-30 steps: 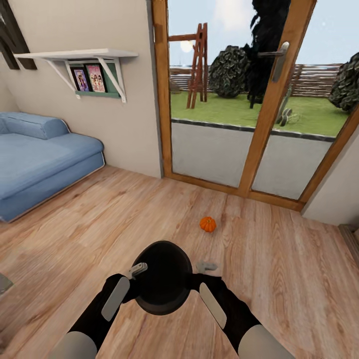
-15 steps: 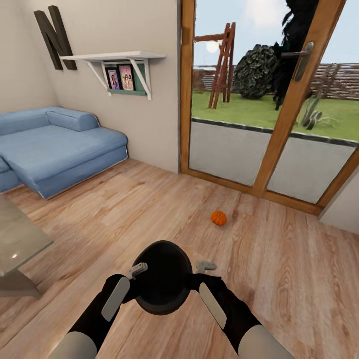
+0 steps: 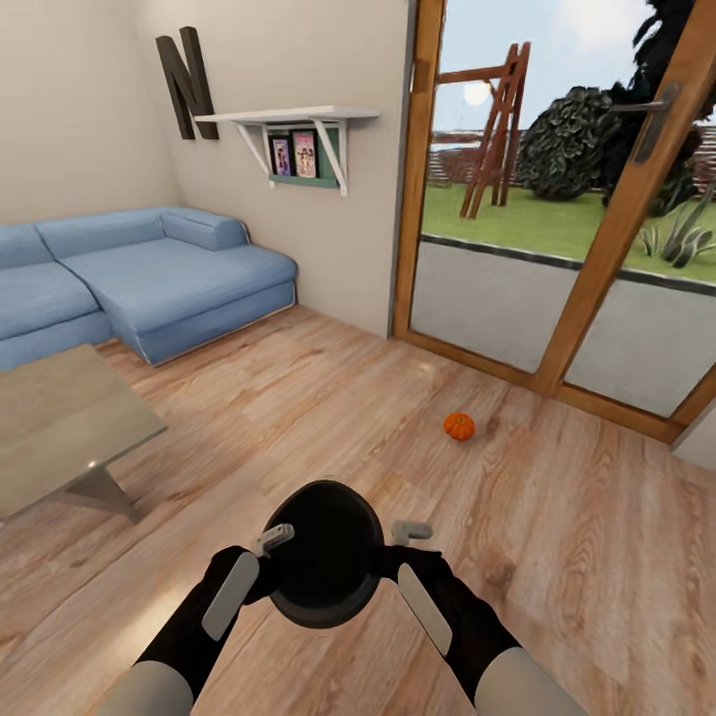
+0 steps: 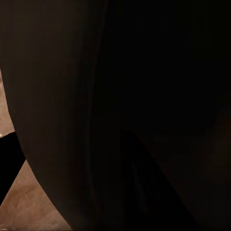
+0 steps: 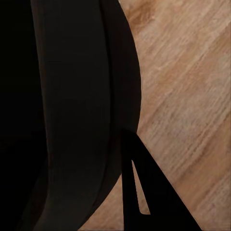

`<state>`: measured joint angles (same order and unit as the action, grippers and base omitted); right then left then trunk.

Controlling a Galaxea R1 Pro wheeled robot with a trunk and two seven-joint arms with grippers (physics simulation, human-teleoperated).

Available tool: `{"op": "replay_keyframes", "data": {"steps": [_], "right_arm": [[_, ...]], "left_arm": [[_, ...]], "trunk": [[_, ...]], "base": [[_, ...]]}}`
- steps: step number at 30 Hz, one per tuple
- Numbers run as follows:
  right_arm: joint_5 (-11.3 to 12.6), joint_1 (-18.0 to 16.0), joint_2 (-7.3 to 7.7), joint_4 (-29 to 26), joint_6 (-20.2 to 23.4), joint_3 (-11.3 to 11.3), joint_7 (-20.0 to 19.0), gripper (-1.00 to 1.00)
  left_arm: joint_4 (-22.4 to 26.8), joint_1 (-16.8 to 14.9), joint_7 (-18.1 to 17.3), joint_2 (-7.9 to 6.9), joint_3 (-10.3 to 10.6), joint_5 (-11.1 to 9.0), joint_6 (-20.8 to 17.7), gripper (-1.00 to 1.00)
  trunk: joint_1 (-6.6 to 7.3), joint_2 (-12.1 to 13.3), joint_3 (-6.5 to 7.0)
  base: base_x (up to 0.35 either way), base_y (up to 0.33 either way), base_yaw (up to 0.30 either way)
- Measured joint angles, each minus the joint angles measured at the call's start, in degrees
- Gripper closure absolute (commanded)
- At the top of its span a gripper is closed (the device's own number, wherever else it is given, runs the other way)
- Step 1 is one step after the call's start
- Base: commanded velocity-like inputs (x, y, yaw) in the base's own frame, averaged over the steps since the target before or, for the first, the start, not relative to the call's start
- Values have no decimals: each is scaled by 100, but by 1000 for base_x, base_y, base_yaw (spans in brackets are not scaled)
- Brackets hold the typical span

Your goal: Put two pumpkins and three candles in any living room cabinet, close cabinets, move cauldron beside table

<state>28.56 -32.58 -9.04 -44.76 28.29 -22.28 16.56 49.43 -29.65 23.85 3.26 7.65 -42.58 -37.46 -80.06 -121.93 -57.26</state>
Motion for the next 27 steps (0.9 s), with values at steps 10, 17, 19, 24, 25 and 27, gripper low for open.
{"op": "replay_keyframes", "data": {"steps": [10, 17, 19, 24, 25, 27], "right_arm": [[-5, -3, 0, 0, -3, -3, 0, 100], [-6, -4, 1, 0, -2, -5, 0, 100], [-7, -4, 0, 0, -2, -3, 0, 100], [-9, -3, 0, -1, -5, -3, -1, 100], [-10, -3, -1, -1, -4, -2, -1, 100], [-6, -1, 0, -1, -4, -2, -1, 100]], "left_arm": [[0, 0, -5, 0, -3, 2, 5, 100], [0, 0, -6, 2, -5, 5, 7, 100], [0, 0, -6, 1, -5, 4, 5, 100], [0, 0, -7, 1, -4, 2, 8, 100], [1, 0, -5, 0, -4, 0, 6, 100], [0, 0, -5, 2, -6, 5, 2, 100]], "trunk": [[0, 0, 0], [3, 0, 0], [3, 0, 0], [2, 0, 0], [2, 0, 0], [1, 0, 0]], "base": [[-299, -132, 265], [-91, -14, 265], [-6, -1, 265], [-66, 18, 266], [-163, 83, 268], [-193, 111, 268]]}}
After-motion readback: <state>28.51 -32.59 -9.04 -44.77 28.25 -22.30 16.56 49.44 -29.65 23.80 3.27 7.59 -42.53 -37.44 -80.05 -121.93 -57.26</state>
